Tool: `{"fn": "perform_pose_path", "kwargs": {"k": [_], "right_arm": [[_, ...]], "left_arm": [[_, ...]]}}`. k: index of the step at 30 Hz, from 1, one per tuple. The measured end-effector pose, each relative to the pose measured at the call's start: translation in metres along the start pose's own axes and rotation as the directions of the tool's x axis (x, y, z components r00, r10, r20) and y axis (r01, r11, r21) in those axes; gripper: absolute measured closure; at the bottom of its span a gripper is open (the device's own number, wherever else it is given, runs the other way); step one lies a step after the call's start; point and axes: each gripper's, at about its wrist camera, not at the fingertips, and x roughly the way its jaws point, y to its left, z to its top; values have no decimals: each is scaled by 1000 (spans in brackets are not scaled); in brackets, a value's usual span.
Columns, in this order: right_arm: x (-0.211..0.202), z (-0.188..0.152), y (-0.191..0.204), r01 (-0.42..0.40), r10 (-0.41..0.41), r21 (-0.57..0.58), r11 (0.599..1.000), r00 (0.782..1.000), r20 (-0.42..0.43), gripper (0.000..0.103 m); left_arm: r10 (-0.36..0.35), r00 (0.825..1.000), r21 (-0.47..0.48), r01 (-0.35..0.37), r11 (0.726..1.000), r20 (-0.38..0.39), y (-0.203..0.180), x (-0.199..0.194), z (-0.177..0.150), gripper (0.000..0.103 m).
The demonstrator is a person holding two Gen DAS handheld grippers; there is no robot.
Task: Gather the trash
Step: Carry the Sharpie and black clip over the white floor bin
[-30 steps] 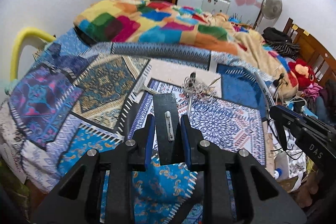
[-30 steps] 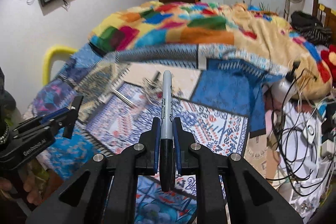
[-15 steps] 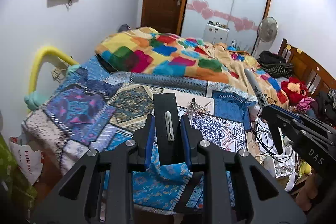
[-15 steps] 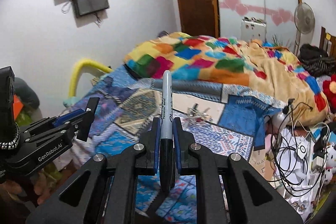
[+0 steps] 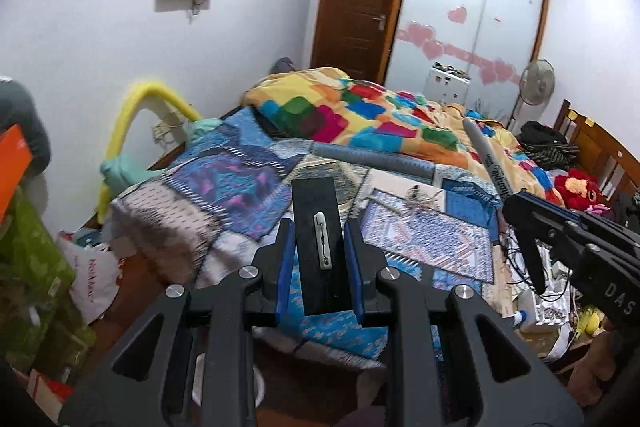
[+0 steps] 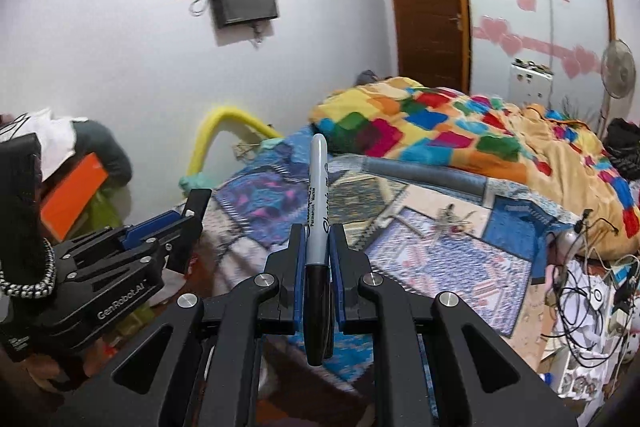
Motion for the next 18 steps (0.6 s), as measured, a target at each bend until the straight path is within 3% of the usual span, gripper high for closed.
{"fn": "perform_pose_path", "kwargs": {"k": [9,18], "right_arm": [[7,-18,69,-74,71,-74,995,997,-41,92],[51,-52,116,-140,120,-106,984,977,-174,92]], "left_arm": [[105,994,-41,-105,994,-4,73,-40,-29,79],[182,978,-87,-190,978,-101,138,-38,-73,79]]}}
